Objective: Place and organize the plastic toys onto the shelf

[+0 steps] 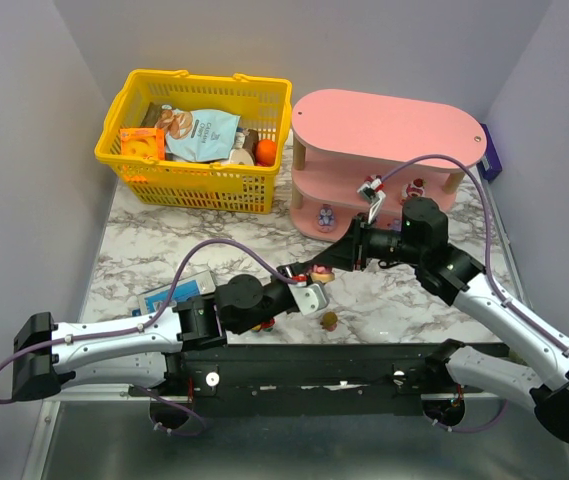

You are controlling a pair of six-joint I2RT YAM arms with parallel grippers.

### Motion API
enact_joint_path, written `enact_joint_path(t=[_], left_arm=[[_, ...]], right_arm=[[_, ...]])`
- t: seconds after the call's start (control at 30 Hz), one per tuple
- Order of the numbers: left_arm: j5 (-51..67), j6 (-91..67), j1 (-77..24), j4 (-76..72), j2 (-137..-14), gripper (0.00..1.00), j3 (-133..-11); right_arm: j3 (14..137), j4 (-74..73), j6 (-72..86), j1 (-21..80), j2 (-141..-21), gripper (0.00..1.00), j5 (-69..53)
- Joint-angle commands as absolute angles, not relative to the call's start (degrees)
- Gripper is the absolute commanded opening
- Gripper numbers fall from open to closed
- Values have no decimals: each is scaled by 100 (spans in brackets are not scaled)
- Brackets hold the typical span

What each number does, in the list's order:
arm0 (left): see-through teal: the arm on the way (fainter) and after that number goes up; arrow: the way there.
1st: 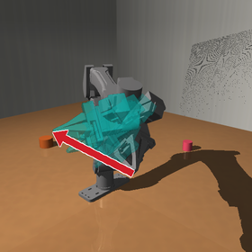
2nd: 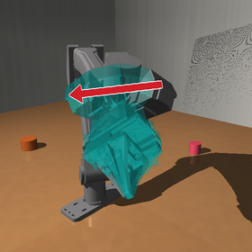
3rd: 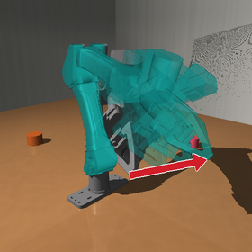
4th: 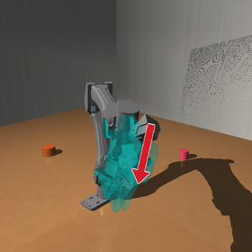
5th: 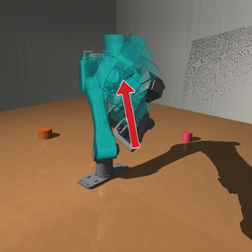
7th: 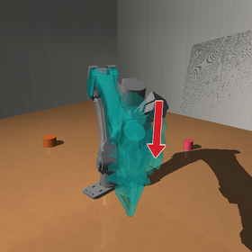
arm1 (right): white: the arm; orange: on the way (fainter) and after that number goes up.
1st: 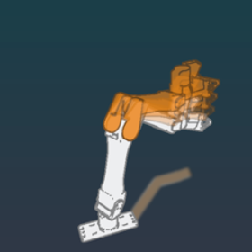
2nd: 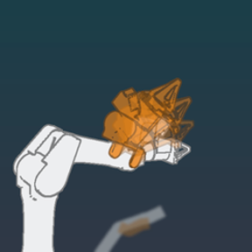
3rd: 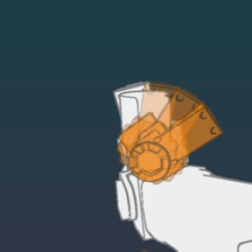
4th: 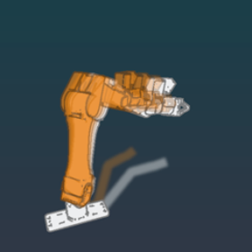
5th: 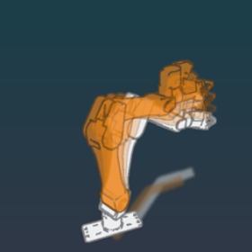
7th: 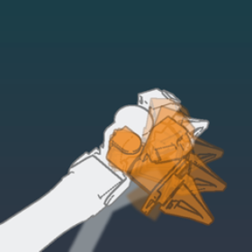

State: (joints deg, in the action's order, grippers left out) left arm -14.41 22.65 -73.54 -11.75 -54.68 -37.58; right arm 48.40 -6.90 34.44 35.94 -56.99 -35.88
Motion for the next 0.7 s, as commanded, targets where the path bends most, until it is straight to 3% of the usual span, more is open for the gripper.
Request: enact_joint_path(t=[0.0, 0.37, 0.4, 0.47, 0.67], left_arm=[[-1881, 2101, -7365, -1767, -5326, 51, -3762], [-2118, 1767, -7365, -1819, -5010, 86, -3612], [-2136, 1741, -7365, -1741, -4966, 94, -3604], [-2180, 1591, -7365, -1627, -4809, 99, -3595], [-2767, 601, -7365, -924, -4089, 99, -3560]], right_arm=[[4746, -642, 3252, 3647, -5459, 1, -3621], [4957, -518, 3103, 3647, -5107, 1, -2849], [4974, -527, 3068, 3656, -5106, 1, -2761], [5018, -527, 2945, 3647, -5106, 1, -2348], [5036, -370, 2391, 3647, -5212, 1, -749]])
